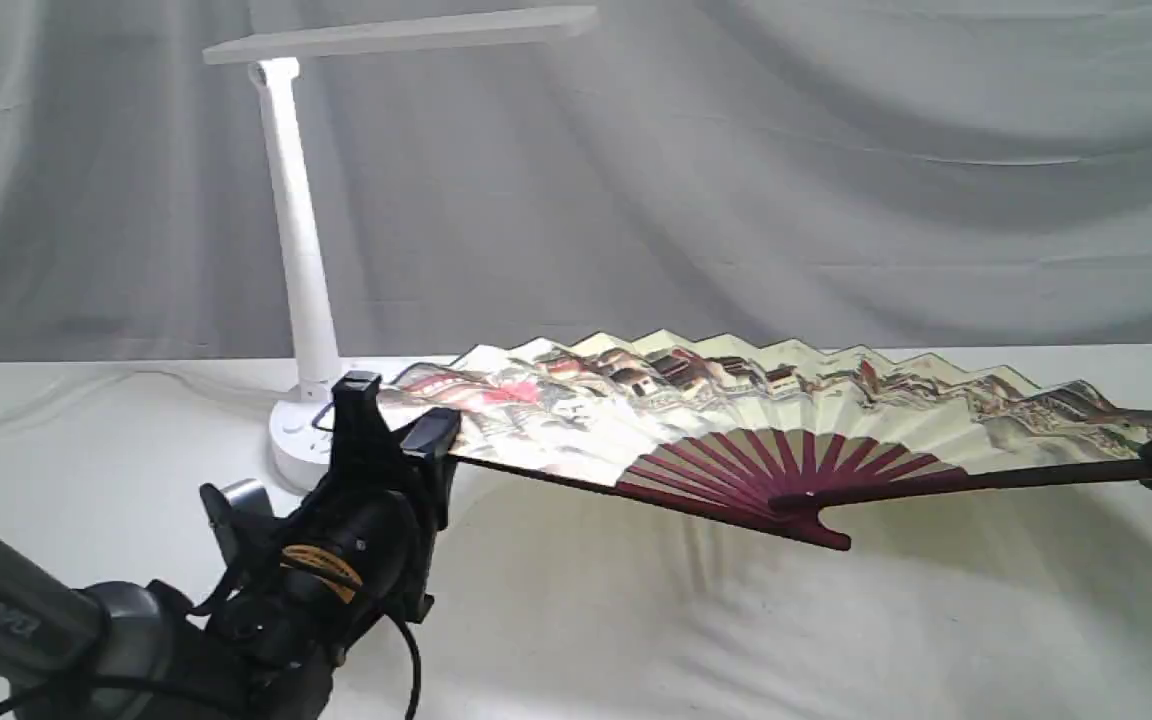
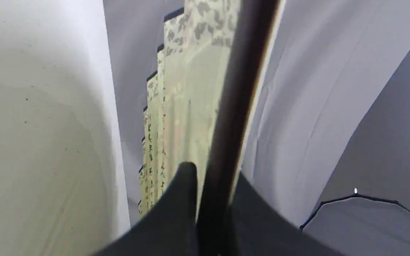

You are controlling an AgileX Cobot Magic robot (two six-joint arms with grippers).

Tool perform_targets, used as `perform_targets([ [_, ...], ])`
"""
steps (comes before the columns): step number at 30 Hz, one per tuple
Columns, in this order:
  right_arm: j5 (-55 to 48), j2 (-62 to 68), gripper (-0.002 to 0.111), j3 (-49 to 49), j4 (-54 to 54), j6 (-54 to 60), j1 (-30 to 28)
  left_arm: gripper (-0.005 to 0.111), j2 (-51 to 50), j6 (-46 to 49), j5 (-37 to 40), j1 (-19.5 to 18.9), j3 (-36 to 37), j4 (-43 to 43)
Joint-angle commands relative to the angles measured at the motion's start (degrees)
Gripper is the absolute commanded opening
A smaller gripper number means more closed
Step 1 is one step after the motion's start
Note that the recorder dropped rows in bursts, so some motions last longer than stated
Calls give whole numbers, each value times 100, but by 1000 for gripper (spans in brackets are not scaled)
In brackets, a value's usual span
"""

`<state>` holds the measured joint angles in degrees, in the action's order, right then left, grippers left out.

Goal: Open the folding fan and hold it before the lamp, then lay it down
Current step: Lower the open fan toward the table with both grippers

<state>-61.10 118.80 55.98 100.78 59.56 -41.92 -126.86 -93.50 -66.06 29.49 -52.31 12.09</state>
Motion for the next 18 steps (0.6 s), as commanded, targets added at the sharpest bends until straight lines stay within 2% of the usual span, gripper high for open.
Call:
perform_targets([
  [1, 528, 70, 0, -16, -83, 508, -86, 0, -176, -242, -390, 21, -277, 236],
  [10, 708, 310, 0, 20, -83, 679, -74, 0, -656, -385, -390, 21, -600, 330],
  [18, 702, 644, 0, 314, -83, 679, 326, 0, -666, -373, -390, 11, -597, 408],
])
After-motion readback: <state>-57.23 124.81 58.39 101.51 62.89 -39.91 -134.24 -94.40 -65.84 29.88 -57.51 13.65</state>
